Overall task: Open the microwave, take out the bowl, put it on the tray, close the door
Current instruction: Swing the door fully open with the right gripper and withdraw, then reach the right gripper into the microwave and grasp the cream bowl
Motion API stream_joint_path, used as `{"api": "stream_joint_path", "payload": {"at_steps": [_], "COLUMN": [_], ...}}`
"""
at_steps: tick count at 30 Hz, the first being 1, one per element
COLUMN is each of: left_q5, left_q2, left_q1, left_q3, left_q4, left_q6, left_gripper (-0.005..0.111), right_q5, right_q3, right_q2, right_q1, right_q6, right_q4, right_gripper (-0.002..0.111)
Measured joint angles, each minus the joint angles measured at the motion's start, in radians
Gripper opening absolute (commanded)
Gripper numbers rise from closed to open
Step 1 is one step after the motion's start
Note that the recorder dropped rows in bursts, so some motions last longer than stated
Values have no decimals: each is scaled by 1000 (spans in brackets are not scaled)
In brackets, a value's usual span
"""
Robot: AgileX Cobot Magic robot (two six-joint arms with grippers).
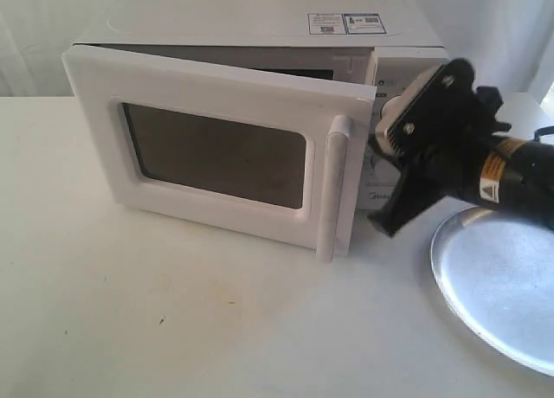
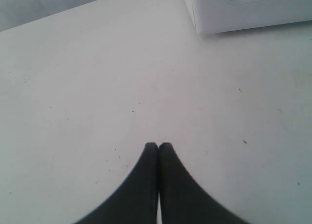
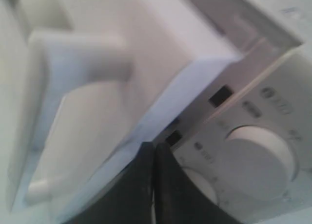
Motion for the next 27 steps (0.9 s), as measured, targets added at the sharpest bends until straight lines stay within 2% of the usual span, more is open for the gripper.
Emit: {"api": "stream_joint_path", "payload": {"at_steps": [1,3,4,7,9,10,13,16,18,22,27], "left_q5": [0,0,0,0,0,0,0,0,0,0,2], "left_q2": [0,0,0,0,0,0,0,0,0,0,0], "left_q1": [0,0,0,0,0,0,0,0,0,0,0], "left_q3": [0,0,0,0,0,0,0,0,0,0,0], "left_q4": [0,0,0,0,0,0,0,0,0,0,5], "left_q6": [0,0,0,0,0,0,0,0,0,0,0], "left_gripper": [0,0,0,0,0,0,0,0,0,0,0], "right_q5": [16,-67,-95,-310,-468,-460,-280,-194,-215,-377,-528], "right_q3": [7,28,32,48,47,46,40,40,40,39,-8], "right_q2": [0,0,0,-14,-14,-14,-12,0,17,83,204], "right_q1": [0,-2,-10,-24,-2,2,1,1,1,1,19], "right_q6": [53,251,289,458,539,565,670,644,561,328,13], "right_q4": [-89,-375,-452,-802,-950,-956,-950,-853,-734,-466,-363], "right_gripper": [0,0,0,0,0,0,0,0,0,2,17]}}
